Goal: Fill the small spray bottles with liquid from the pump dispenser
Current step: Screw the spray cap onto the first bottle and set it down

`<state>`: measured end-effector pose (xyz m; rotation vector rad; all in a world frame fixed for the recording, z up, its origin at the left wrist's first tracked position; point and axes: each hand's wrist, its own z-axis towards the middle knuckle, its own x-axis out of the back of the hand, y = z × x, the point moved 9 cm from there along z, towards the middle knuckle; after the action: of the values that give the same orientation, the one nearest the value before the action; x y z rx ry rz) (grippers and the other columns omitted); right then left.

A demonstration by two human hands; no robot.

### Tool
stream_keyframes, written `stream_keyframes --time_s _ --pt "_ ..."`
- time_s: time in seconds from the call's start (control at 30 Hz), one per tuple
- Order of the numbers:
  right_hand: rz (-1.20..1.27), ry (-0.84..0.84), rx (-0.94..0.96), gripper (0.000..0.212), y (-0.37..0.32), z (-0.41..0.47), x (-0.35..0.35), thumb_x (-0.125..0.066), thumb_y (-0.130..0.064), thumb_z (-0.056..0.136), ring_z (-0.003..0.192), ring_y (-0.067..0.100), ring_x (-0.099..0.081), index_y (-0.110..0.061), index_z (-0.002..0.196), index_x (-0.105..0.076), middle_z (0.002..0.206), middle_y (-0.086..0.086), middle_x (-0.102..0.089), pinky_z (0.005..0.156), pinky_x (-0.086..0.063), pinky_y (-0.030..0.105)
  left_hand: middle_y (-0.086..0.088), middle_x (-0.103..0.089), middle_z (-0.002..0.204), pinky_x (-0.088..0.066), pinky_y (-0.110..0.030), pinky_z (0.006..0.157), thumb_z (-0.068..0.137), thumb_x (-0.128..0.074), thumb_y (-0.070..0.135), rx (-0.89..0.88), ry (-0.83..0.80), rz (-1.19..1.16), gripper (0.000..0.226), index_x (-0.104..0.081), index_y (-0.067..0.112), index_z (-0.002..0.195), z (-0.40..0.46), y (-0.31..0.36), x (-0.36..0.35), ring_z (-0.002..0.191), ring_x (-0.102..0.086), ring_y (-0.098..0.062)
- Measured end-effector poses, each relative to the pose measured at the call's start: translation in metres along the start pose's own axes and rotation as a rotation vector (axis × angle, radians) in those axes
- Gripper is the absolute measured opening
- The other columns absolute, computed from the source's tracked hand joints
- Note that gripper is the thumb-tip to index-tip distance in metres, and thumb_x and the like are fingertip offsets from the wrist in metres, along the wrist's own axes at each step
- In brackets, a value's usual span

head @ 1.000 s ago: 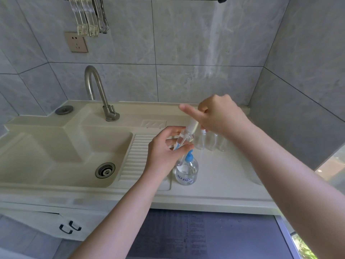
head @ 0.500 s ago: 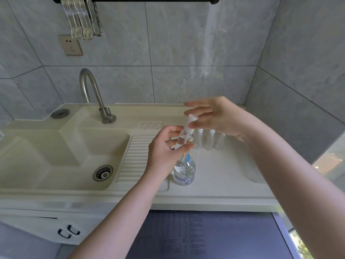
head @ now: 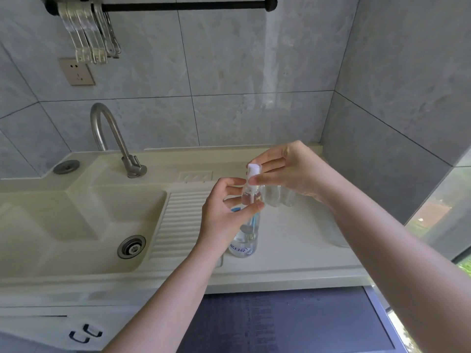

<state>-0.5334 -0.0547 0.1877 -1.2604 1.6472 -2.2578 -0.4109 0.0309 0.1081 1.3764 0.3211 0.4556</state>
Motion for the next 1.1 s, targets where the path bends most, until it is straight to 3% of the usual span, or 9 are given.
stream_keyframes --time_s 0.17,0.37,0.5,0.63,0.73,0.8,0.9,1.0,1.1 --pt "-0.008 0.102 0.036 0.025 0.006 -0.004 0.015 -0.090 -0.022 0.073 0.083 0.001 -0.073 -0.021 0.095 -0.078 0.082 -0.009 -0.077 0.080 -0.055 0.019 0.003 -0.071 0.104 -0.055 -0.044 0.092 0.071 -0.087 0.011 -0.009 -0.044 -0.021 0.042 -0.062 0.025 0.103 0.003 -0.002 -0.017 0.097 -0.070 -0.015" --pt "0.003 0.319 0.003 0.030 0.023 -0.008 0.051 -0.094 -0.035 0.065 0.075 0.000 -0.072 -0.023 0.085 -0.075 0.077 -0.009 -0.076 0.071 -0.057 0.019 0.016 -0.064 0.119 -0.048 -0.025 0.095 0.070 -0.088 0.027 -0.003 -0.157 0.207 0.053 -0.059 0.029 0.114 0.021 -0.018 -0.048 0.108 -0.061 0.000" --pt "-0.002 0.400 0.005 0.031 0.035 -0.009 0.071 -0.093 -0.038 0.064 0.073 0.003 -0.071 -0.022 0.081 -0.072 0.076 -0.008 -0.075 0.070 -0.059 0.023 0.013 -0.070 0.104 -0.051 -0.025 0.089 0.077 -0.083 0.026 0.000 -0.244 0.267 0.035 -0.062 0.024 0.105 0.033 -0.028 -0.079 0.100 -0.064 -0.003" --pt "0.085 0.336 -0.063 0.045 0.064 -0.006 0.078 -0.088 -0.047 0.069 0.088 0.001 -0.069 -0.026 0.104 -0.068 0.093 -0.012 -0.071 0.079 -0.056 0.024 0.018 -0.070 0.094 -0.048 -0.017 0.084 0.081 -0.079 0.027 -0.015 -0.281 0.315 0.024 -0.060 0.032 0.094 0.045 -0.036 -0.108 0.091 -0.065 0.001" --pt "-0.002 0.232 -0.179 0.063 0.102 -0.008 0.073 -0.088 -0.051 0.066 0.101 -0.001 -0.064 -0.034 0.120 -0.062 0.109 -0.016 -0.067 0.088 -0.054 0.026 0.023 -0.067 0.090 -0.046 -0.014 0.084 0.082 -0.078 0.027 0.001 -0.304 0.319 0.031 -0.054 0.043 0.092 0.046 -0.048 -0.130 0.087 -0.060 0.013" --pt "-0.015 0.204 -0.229 0.050 0.129 -0.011 0.070 -0.090 -0.040 0.067 0.102 0.002 -0.066 -0.035 0.109 -0.064 0.107 -0.014 -0.070 0.090 -0.056 0.032 0.020 -0.068 0.090 -0.045 -0.013 0.083 0.082 -0.078 0.026 0.024 -0.328 0.309 0.027 -0.058 0.038 0.097 0.047 -0.060 -0.144 0.085 -0.060 0.014" --pt "-0.004 0.209 -0.266 0.027 0.159 -0.012 0.067 -0.088 -0.026 0.073 0.093 0.000 -0.069 -0.033 0.084 -0.065 0.094 -0.012 -0.074 0.082 -0.054 0.024 0.015 -0.070 0.095 -0.045 -0.008 0.079 0.083 -0.078 0.025 0.046 -0.362 0.302 0.027 -0.061 0.031 0.103 0.052 -0.078 -0.163 0.089 -0.062 0.009" --pt "0.009 0.242 -0.299 0.025 0.185 -0.008 0.071 -0.088 -0.032 0.073 0.091 0.000 -0.069 -0.024 0.090 -0.071 0.093 -0.010 -0.075 0.082 -0.055 0.023 0.018 -0.068 0.102 -0.044 -0.006 0.078 0.083 -0.078 0.025 0.077 -0.386 0.313 0.033 -0.060 0.032 0.110 0.062 -0.095 -0.180 0.093 -0.063 0.001" --pt "0.023 0.286 -0.334 0.034 0.212 0.002 0.084 -0.087 -0.037 0.072 0.092 0.000 -0.069 -0.021 0.098 -0.072 0.094 -0.011 -0.075 0.087 -0.055 0.025 0.017 -0.057 0.128 -0.046 -0.016 0.091 0.084 -0.077 0.030 0.130 -0.438 0.319 0.059 -0.049 0.027 0.136 0.075 -0.112 -0.199 0.106 -0.060 -0.007"
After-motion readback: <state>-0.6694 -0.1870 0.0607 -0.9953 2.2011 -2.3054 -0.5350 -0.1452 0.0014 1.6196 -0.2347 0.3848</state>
